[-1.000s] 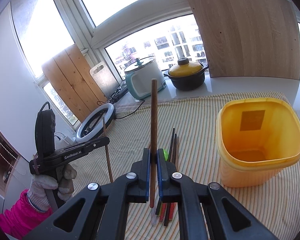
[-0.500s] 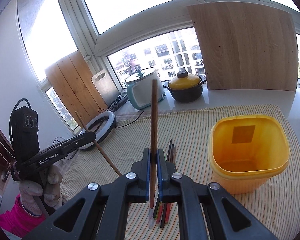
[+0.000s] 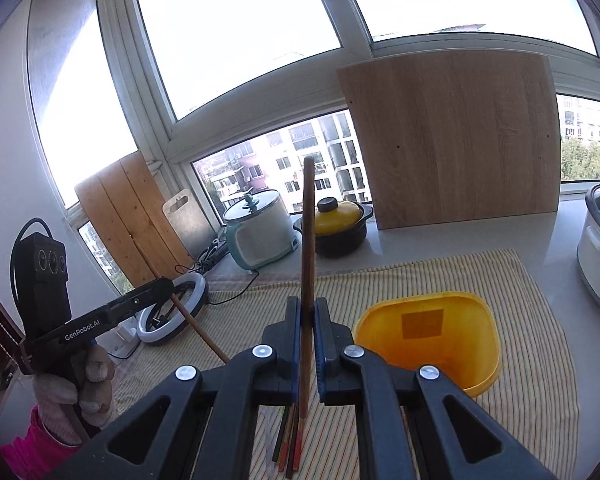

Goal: Organize utensils
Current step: 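Carry both chopsticks over the yellow container and open both tools to drop them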

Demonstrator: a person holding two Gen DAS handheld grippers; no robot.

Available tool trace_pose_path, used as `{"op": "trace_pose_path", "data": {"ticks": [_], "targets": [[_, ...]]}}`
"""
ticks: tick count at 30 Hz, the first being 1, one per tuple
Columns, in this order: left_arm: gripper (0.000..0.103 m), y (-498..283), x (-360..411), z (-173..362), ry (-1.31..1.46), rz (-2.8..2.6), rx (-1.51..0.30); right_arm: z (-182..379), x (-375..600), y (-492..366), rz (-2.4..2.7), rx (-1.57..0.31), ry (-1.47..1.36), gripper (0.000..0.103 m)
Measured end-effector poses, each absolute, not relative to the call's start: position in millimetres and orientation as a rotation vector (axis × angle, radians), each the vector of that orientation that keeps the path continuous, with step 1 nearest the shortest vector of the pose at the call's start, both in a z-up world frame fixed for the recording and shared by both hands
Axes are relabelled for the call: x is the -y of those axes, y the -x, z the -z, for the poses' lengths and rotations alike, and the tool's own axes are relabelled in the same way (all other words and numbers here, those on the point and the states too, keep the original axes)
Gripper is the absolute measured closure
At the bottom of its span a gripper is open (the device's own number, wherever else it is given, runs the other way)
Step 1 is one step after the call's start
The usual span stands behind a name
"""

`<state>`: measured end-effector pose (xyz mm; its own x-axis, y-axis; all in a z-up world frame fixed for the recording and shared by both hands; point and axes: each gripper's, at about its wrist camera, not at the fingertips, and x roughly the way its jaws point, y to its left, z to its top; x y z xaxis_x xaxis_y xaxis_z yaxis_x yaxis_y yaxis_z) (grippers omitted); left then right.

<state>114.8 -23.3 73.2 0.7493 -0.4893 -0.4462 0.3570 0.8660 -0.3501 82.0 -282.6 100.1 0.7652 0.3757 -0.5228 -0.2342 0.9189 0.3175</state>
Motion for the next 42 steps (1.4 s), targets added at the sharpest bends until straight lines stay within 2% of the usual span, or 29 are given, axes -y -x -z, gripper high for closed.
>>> {"op": "trace_pose_path", "data": {"ticks": [12, 22, 34, 42], "targets": [[0.100, -125.6, 60.9, -111.0, 0.237, 0.537, -0.476, -131.1, 317.9, -74.8, -0.248, -0.520, -0.257, 0.099], [0.100, -142.0, 95.6, -122.9, 0.219, 0.573, -0.467, -121.9, 347.6, -79.1, -0.161, -0.524, -0.266, 0.099], [0.100, -163.0, 140.4, -113.2, 0.201, 0.604, -0.505, -99.1, 355.5, -84.7, -0.113, -0.562, -0.215, 0.099], [0.100, -178.7, 153.0, -73.1, 0.192, 0.594, -0.606, -74.3, 354.1, -90.2, -0.106, -0.622, -0.209, 0.099]]}}
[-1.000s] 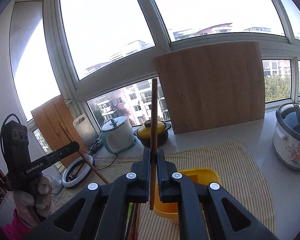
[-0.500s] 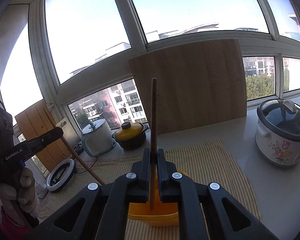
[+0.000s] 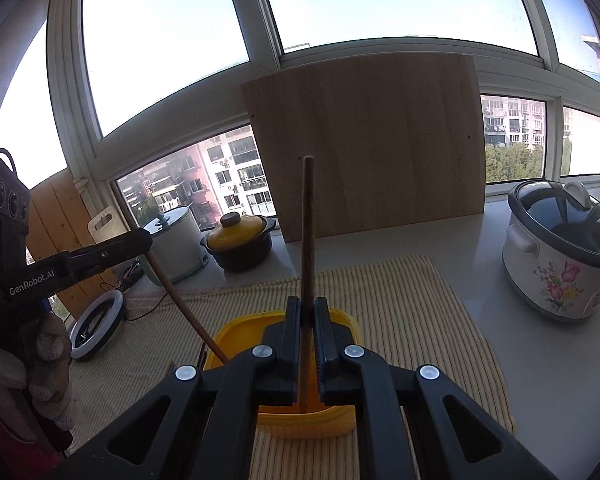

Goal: Organize utensils
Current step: 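Carry both chopsticks over the yellow container and open both tools to drop them, then grasp the clear plastic spoon with the right tool while the left tool grasps a wooden chopstick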

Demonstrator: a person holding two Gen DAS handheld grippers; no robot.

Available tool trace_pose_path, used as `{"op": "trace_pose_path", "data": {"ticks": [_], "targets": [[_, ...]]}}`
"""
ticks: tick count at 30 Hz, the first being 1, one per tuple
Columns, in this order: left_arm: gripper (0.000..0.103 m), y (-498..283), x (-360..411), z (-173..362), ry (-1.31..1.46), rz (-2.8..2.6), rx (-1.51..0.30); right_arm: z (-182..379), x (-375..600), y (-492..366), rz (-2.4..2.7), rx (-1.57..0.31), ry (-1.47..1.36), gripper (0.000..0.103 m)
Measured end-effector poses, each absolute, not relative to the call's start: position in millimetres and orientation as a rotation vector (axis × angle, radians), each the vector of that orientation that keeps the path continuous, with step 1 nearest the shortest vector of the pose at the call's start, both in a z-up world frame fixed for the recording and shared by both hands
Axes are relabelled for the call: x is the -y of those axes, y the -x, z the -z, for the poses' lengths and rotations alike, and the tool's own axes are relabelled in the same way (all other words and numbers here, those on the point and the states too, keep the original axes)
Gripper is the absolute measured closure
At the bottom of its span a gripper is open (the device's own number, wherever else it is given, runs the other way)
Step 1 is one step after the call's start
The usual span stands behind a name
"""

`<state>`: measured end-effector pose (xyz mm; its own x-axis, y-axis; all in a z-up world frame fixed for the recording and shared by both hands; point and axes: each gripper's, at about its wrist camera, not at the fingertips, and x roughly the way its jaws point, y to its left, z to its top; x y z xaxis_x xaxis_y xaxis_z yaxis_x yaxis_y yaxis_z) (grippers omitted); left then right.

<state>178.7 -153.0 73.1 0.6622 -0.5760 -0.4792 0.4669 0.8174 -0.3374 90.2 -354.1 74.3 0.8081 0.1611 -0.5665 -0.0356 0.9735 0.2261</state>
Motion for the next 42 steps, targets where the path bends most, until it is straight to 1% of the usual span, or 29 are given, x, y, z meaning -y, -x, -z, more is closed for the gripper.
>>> {"op": "trace_pose_path", "data": {"ticks": [6, 8, 14, 15, 16, 17, 19, 20, 21, 23, 24, 25, 26, 30, 36, 42], "targets": [[0.100, -183.0, 152.6, -47.7, 0.196, 0.592, -0.672, -66.1, 348.1, -93.3, -0.102, -0.639, -0.193, 0.099], [0.100, -181.8, 153.1, -43.4, 0.193, 0.597, -0.685, -63.2, 344.8, -93.9, -0.105, -0.645, -0.187, 0.097], [0.100, -177.1, 153.8, -34.1, 0.185, 0.594, -0.700, -54.3, 339.7, -93.7, -0.098, -0.671, -0.177, 0.096], [0.100, -176.6, 153.1, -33.2, 0.187, 0.595, -0.702, -53.4, 339.8, -93.4, -0.096, -0.673, -0.178, 0.089], [0.100, -176.3, 152.5, -32.5, 0.188, 0.595, -0.706, -53.3, 340.1, -92.1, -0.092, -0.671, -0.180, 0.079], [0.099, -176.6, 151.8, -32.6, 0.188, 0.598, -0.711, -53.4, 340.5, -90.9, -0.090, -0.667, -0.180, 0.075], [0.087, -175.5, 149.9, -32.4, 0.191, 0.604, -0.716, -55.2, 340.6, -88.5, -0.082, -0.660, -0.179, 0.073], [0.076, -174.1, 148.4, -33.1, 0.193, 0.606, -0.711, -56.3, 340.7, -87.0, -0.078, -0.656, -0.178, 0.071], [0.073, -172.1, 146.6, -33.8, 0.195, 0.605, -0.704, -57.9, 340.5, -85.5, -0.073, -0.650, -0.176, 0.069], [0.073, -168.4, 143.4, -35.8, 0.194, 0.613, -0.696, -61.5, 339.9, -81.6, -0.064, -0.636, -0.172, 0.060], [0.073, -166.1, 141.7, -36.5, 0.193, 0.616, -0.693, -63.4, 339.4, -79.4, -0.059, -0.626, -0.168, 0.052], [0.073, -164.1, 139.2, -37.2, 0.193, 0.615, -0.690, -65.6, 338.5, -76.9, -0.052, -0.615, -0.164, 0.045], [0.072, -162.2, 136.1, -37.9, 0.194, 0.615, -0.686, -68.0, 337.3, -74.5, -0.047, -0.605, -0.158, 0.044], [0.072, -152.9, 119.3, -41.9, 0.202, 0.609, -0.668, -78.2, 331.4, -64.8, -0.037, -0.564, -0.147, 0.041], [0.072, -136.5, 79.0, -51.1, 0.227, 0.572, -0.608, -94.6, 315.6, -49.2, -0.072, -0.510, -0.131, 0.041], [0.072, -124.1, 30.3, -40.8, 0.255, 0.478, -0.610, -90.9, 288.4, -41.2, -0.170, -0.525, -0.091, 0.041]]}}
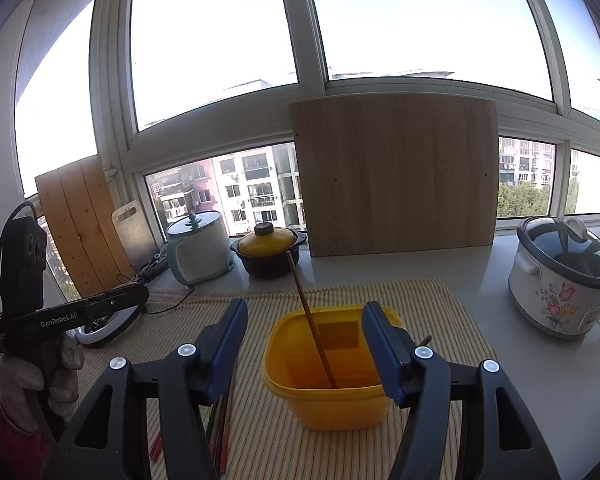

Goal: Organize utensils
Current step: 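Grasp the clear plastic spoon with the right tool while the left tool grasps a wooden chopstick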

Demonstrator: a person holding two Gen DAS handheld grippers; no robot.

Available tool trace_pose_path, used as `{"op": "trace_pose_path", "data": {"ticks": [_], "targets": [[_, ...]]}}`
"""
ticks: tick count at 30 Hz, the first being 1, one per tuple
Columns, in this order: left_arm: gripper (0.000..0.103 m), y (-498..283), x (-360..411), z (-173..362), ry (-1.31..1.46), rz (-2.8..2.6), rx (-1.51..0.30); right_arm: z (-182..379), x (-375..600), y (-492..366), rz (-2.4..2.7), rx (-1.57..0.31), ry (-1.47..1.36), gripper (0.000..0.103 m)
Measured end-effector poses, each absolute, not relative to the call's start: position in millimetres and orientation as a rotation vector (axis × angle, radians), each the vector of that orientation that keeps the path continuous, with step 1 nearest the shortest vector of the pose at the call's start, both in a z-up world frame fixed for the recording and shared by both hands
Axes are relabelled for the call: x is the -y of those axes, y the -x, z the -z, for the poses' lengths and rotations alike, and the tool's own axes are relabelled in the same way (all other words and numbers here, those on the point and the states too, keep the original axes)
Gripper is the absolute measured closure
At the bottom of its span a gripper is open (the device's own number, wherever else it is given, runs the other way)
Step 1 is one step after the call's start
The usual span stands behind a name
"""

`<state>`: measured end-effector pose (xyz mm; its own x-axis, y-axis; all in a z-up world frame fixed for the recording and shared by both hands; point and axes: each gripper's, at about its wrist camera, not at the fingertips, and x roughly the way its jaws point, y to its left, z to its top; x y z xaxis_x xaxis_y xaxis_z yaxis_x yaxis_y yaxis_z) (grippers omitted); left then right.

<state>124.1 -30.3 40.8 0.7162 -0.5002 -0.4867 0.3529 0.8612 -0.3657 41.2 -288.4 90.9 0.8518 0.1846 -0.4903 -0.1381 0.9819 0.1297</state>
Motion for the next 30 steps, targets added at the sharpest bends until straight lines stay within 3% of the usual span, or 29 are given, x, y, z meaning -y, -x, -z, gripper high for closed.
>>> {"op": "trace_pose_path", "data": {"ticks": [9, 19, 30], "targets": [[0.072, -113.5, -8.7, 13.1, 0.223, 0.381, -0.742, -51.3, 233.3, -45.0, -0.344, -0.659, -0.001, 0.041], [0.072, -123.1, -25.9, 77.0, 0.250, 0.337, -0.924, 29.1, 196.7, -73.3, -0.491, -0.933, -0.060, 0.064], [0.073, -147.5, -26.5, 117.1, 0.253, 0.338, -1.054, 72.4, 149.2, -82.4, -0.641, -1.084, 0.007, 0.075]]}}
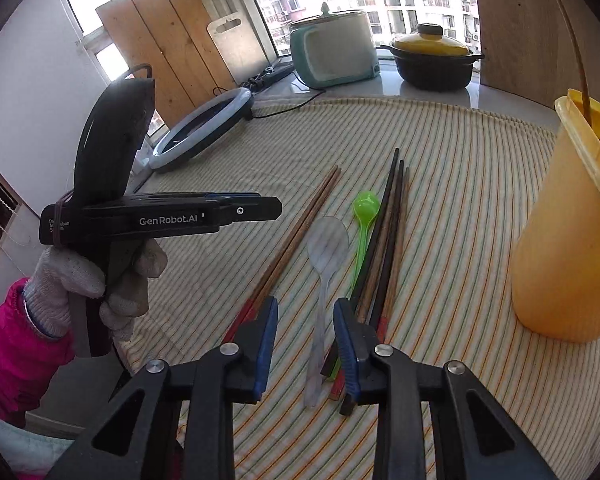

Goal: Organize utensils
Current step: 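Grasp the clear plastic spoon with the right tool while the left tool grasps a wooden chopstick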

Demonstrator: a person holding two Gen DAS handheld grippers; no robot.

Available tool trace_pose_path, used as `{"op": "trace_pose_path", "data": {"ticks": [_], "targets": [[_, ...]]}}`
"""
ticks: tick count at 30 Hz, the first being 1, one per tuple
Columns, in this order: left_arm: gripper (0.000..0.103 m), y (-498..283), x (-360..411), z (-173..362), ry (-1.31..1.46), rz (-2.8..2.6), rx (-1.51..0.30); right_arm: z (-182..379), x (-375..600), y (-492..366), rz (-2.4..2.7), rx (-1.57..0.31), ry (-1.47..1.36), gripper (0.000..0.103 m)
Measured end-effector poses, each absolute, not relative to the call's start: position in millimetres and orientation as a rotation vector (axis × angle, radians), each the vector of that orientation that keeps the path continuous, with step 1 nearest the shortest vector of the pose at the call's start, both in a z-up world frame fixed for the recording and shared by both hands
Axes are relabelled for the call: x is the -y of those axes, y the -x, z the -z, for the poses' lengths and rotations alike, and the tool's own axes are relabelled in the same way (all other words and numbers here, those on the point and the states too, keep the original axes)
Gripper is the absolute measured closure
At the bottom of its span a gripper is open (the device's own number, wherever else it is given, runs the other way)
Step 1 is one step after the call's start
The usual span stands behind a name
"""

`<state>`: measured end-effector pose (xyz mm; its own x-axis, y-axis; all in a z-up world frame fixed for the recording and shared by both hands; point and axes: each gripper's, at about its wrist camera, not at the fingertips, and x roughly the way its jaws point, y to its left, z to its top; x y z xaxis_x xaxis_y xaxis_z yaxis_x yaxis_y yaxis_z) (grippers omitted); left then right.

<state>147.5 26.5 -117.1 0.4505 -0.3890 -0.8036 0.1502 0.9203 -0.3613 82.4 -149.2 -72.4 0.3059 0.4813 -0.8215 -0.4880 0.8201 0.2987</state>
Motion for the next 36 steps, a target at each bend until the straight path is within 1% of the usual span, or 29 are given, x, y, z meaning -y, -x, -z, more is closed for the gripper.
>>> {"op": "trace_pose_path", "data": {"ticks": [4, 8, 13, 14, 15, 19, 20, 30, 33, 36], "targets": [[0.073, -152.4, -22.4, 124.0, 0.230, 0.338, -1.076, 87.6, 138.8, -90.7, -0.646, -1.145, 0.032, 0.080], [0.073, -158.2, -18.9, 130.7, 0.218, 0.334, -1.098, 98.9, 136.6, -97.0, -0.635, -1.188, 0.029, 0.081], [0.073, -160.5, -17.4, 137.1, 0.221, 0.329, -1.120, 106.1, 140.3, -101.4, -0.615, -1.208, 0.019, 0.081], [0.074, -160.7, -16.8, 138.2, 0.214, 0.326, -1.120, 106.9, 140.7, -102.3, -0.615, -1.211, 0.016, 0.082], [0.077, -161.3, -16.1, 139.1, 0.203, 0.320, -1.120, 107.4, 141.1, -102.6, -0.615, -1.213, 0.015, 0.082], [0.078, -162.9, -13.6, 139.5, 0.176, 0.312, -1.123, 108.7, 140.3, -102.8, -0.620, -1.219, 0.011, 0.082], [0.081, -163.1, -12.5, 139.6, 0.161, 0.307, -1.123, 109.4, 139.7, -103.6, -0.622, -1.222, 0.010, 0.082], [0.082, -167.1, -0.5, 136.6, 0.047, 0.301, -1.138, 114.1, 136.0, -107.4, -0.625, -1.235, 0.001, 0.082], [0.082, -174.1, 3.7, 137.0, 0.047, 0.320, -1.160, 114.4, 136.4, -109.9, -0.624, -1.240, -0.005, 0.085], [0.082, -181.5, 4.8, 136.9, 0.056, 0.316, -1.171, 114.4, 136.5, -110.5, -0.624, -1.246, -0.014, 0.085]]}}
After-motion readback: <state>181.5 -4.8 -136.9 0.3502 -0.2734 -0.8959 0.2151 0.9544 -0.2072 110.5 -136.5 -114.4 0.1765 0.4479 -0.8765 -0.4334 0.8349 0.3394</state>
